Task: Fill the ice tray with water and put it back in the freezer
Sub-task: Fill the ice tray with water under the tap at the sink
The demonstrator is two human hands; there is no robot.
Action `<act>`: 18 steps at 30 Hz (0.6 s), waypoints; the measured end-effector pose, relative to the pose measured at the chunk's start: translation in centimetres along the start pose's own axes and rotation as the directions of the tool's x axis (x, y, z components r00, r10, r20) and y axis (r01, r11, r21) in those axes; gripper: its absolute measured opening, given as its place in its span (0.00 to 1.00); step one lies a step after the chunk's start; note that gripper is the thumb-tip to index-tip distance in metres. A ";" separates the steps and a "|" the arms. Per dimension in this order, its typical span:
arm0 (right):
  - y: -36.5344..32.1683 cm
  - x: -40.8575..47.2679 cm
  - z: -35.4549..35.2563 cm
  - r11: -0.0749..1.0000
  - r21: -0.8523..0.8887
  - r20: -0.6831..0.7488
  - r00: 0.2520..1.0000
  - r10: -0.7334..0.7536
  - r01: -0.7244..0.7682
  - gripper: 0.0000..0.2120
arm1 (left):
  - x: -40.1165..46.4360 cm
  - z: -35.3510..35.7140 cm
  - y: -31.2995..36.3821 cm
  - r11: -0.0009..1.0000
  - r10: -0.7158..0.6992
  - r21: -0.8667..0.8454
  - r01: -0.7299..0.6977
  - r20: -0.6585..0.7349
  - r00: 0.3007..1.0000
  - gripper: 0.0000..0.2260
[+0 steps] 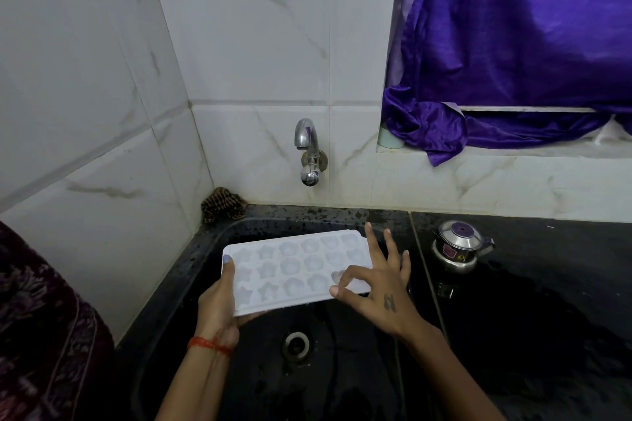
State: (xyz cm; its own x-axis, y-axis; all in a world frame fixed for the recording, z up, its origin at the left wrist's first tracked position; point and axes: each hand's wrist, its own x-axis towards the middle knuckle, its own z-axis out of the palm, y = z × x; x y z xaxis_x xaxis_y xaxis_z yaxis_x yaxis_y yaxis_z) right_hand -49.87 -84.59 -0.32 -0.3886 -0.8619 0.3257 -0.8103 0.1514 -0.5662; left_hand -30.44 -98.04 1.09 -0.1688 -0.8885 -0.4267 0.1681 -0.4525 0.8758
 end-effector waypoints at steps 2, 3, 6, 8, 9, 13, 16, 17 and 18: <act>0.0 0.0 0.0 0.994 -0.105 -0.013 0.999 -0.041 0.040 0.18 | -0.1 0.1 0.0 1.000 -0.004 -0.004 0.004 0.003 1.000 0.20; -0.2 0.0 -0.1 0.990 -0.130 -0.023 0.998 -0.056 0.052 0.20 | -0.1 0.2 0.0 1.000 -0.006 -0.007 0.006 0.004 1.000 0.19; -0.9 0.0 -0.4 0.993 -0.105 -0.048 0.997 -0.061 0.056 0.22 | -0.1 0.3 0.0 1.000 -0.007 -0.007 0.007 0.008 1.000 0.19; -1.6 0.1 -0.3 0.994 -0.081 -0.060 0.995 -0.075 0.070 0.21 | 0.1 0.3 -0.1 1.000 -0.004 -0.005 0.004 0.008 1.000 0.19; -1.9 0.2 -0.3 0.994 -0.078 -0.057 0.995 -0.086 0.081 0.19 | 0.1 0.4 -0.1 1.000 -0.002 -0.003 0.002 0.006 1.000 0.19; -2.6 0.4 0.2 0.984 -0.137 -0.009 0.993 -0.119 0.116 0.17 | 0.3 0.5 -0.3 1.000 -0.005 -0.001 0.005 0.011 1.000 0.18; -2.8 0.6 0.4 0.973 -0.195 0.040 0.992 -0.120 0.125 0.18 | 0.5 0.5 -0.3 1.000 0.006 0.002 -0.006 0.003 1.000 0.17; -2.8 0.6 0.5 0.970 -0.205 0.057 0.991 -0.124 0.133 0.18 | 0.5 0.5 -0.3 1.000 0.012 0.001 -0.012 -0.001 1.000 0.17; -2.9 0.7 0.5 0.969 -0.202 0.072 0.989 -0.128 0.141 0.18 | 0.5 0.4 -0.3 1.000 0.016 0.000 -0.016 -0.004 1.000 0.17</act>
State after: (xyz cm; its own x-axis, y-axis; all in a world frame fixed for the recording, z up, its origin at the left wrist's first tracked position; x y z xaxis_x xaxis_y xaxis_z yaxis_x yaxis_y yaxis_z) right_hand -47.53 -85.86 1.13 -0.2485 -0.9070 0.3400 -0.9285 0.1230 -0.3504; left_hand -31.01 -98.33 0.67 -0.1627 -0.8959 -0.4135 0.1712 -0.4383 0.8823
